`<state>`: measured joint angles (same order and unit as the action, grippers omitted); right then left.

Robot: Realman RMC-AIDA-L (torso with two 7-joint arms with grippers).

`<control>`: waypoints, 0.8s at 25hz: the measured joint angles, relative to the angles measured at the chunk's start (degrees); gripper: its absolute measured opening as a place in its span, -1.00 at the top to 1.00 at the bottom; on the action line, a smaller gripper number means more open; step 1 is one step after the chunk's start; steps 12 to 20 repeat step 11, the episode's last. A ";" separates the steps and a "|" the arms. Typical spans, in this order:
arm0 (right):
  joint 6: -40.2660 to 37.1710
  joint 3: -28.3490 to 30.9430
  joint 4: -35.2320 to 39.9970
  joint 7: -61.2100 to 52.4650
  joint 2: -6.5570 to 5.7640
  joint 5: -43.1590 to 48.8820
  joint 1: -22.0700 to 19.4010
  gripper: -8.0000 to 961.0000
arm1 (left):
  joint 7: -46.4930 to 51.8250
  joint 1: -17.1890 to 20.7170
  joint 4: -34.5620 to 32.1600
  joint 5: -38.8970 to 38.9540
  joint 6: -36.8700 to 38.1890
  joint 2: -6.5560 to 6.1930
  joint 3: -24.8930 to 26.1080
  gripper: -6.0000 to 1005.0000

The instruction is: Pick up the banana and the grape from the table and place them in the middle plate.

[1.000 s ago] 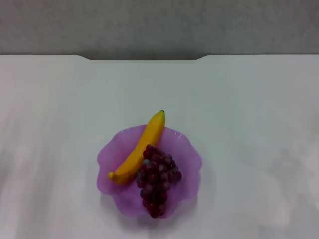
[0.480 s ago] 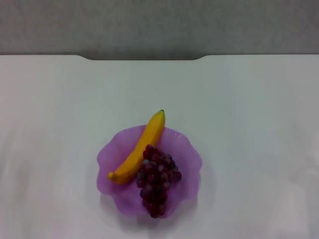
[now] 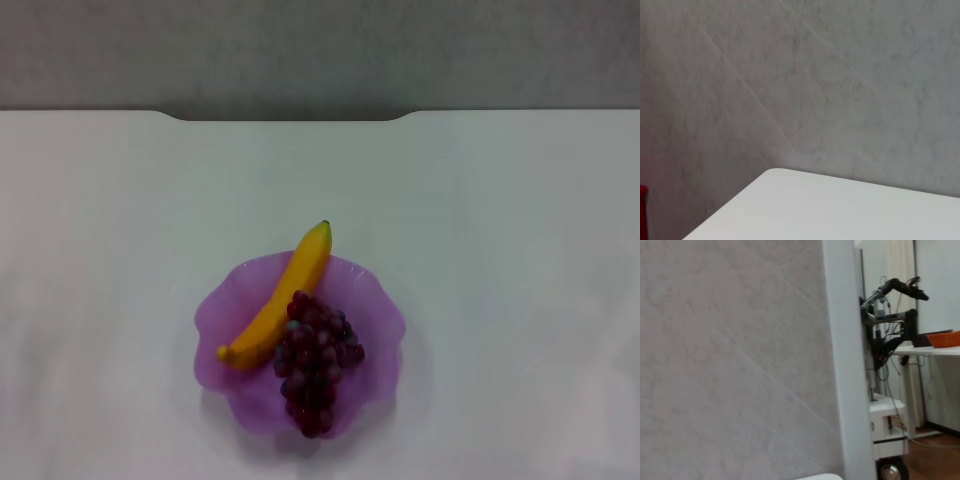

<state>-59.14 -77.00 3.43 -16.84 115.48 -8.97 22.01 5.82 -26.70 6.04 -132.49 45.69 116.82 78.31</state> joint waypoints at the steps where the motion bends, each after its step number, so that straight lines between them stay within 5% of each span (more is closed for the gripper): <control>1: 0.10 0.24 0.00 0.00 0.00 0.00 -0.15 0.99 | 0.00 0.00 0.00 0.00 0.00 0.00 0.00 0.59; 20: 1.38 1.25 0.33 0.71 -0.08 0.00 -0.81 0.99 | -0.66 -0.03 0.00 -0.13 -1.32 -0.02 -0.45 0.59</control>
